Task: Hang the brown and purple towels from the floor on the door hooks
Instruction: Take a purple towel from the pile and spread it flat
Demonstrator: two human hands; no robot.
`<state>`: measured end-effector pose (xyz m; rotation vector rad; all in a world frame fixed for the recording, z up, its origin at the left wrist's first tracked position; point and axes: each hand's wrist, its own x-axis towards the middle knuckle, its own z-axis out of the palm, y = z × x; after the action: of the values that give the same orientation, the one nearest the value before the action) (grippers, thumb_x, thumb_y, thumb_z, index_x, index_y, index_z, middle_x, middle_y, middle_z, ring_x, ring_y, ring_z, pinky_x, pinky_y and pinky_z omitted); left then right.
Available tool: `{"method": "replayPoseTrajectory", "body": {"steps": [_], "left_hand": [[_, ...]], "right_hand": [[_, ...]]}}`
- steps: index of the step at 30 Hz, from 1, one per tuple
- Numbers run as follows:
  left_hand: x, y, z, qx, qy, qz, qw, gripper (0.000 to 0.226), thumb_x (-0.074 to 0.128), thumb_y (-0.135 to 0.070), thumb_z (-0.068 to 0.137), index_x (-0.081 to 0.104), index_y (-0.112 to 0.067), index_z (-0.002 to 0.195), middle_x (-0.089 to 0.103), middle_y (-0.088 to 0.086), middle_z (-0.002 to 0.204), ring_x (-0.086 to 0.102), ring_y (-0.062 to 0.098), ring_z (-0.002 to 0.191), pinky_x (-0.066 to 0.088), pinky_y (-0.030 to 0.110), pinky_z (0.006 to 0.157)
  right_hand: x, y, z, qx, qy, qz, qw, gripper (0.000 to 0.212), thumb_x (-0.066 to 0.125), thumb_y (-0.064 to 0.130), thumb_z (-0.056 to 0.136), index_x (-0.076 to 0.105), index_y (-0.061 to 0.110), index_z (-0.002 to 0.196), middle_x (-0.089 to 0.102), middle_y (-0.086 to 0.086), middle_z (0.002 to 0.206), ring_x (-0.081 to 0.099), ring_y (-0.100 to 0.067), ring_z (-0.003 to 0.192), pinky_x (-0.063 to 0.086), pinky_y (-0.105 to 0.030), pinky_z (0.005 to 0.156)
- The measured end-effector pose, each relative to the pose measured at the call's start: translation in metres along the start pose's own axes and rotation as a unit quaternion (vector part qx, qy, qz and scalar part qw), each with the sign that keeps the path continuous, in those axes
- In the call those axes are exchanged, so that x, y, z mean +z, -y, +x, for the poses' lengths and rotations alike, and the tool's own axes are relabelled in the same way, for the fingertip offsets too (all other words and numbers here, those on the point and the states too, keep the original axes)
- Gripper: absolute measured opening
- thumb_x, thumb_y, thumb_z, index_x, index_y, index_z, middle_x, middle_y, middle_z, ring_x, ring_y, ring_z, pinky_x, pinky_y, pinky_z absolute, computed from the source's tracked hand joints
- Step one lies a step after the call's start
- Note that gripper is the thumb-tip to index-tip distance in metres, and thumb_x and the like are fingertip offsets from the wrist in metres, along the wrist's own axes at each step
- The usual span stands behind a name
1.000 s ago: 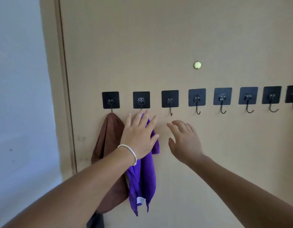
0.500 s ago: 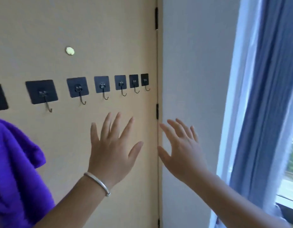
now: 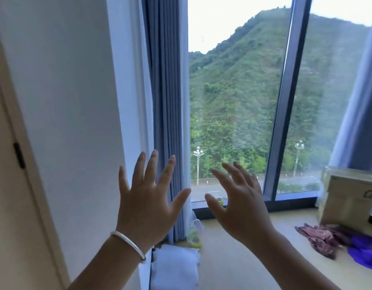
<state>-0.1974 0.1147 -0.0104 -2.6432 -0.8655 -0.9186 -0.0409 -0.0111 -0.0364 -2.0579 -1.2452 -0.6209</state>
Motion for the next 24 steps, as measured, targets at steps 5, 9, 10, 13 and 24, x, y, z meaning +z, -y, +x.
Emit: {"method": "replayPoseTrajectory", "body": {"steps": [5,9,10,13,24], "left_hand": [[0.025,-0.121,0.049,0.082,-0.011,-0.068,0.994,0.076,0.01,-0.073,0.088,0.019,-0.033,0.152,0.016,0.005,0.16,0.003,0.025,0.148,0.005,0.061,0.115],[0.049,-0.227,0.074,0.142,-0.02,-0.112,0.983,0.074,0.011,-0.074,0.088,0.007,-0.037,0.151,0.007,0.002,0.161,-0.009,0.021,0.148,-0.004,0.056,0.116],[0.053,-0.255,0.078,0.158,-0.02,-0.121,0.98,0.074,0.011,-0.074,0.088,0.006,-0.037,0.151,0.007,0.002,0.161,-0.009,0.021,0.148,-0.003,0.057,0.116],[0.065,-0.335,0.086,0.206,-0.018,-0.148,0.967,0.075,0.009,-0.074,0.087,0.008,-0.036,0.151,0.009,0.003,0.161,-0.007,0.022,0.148,-0.001,0.057,0.116],[0.09,-0.571,0.096,0.325,-0.001,-0.283,0.902,0.074,0.009,-0.073,0.085,0.002,-0.039,0.15,-0.002,-0.001,0.162,-0.013,0.019,0.147,-0.004,0.055,0.117]], "right_hand": [[-0.065,-0.107,-0.018,0.082,-0.022,-0.075,0.994,0.061,0.054,0.056,0.085,0.041,0.035,0.14,0.033,0.006,0.152,0.015,-0.016,0.146,0.014,-0.051,0.117],[-0.128,-0.191,-0.032,0.13,-0.051,-0.127,0.982,0.064,0.047,0.061,0.083,0.039,0.035,0.141,0.033,0.004,0.152,0.014,-0.016,0.145,0.013,-0.052,0.116],[-0.144,-0.212,-0.038,0.143,-0.058,-0.141,0.978,0.065,0.044,0.062,0.082,0.039,0.035,0.14,0.033,0.004,0.152,0.015,-0.016,0.145,0.015,-0.053,0.116],[-0.189,-0.271,-0.063,0.179,-0.072,-0.168,0.967,0.066,0.041,0.063,0.081,0.039,0.034,0.14,0.033,0.002,0.152,0.016,-0.017,0.145,0.019,-0.054,0.115],[-0.327,-0.41,-0.148,0.295,-0.104,-0.275,0.909,0.066,0.052,0.056,0.086,0.037,0.03,0.144,0.031,0.001,0.153,0.014,-0.016,0.145,0.019,-0.052,0.115]]}}
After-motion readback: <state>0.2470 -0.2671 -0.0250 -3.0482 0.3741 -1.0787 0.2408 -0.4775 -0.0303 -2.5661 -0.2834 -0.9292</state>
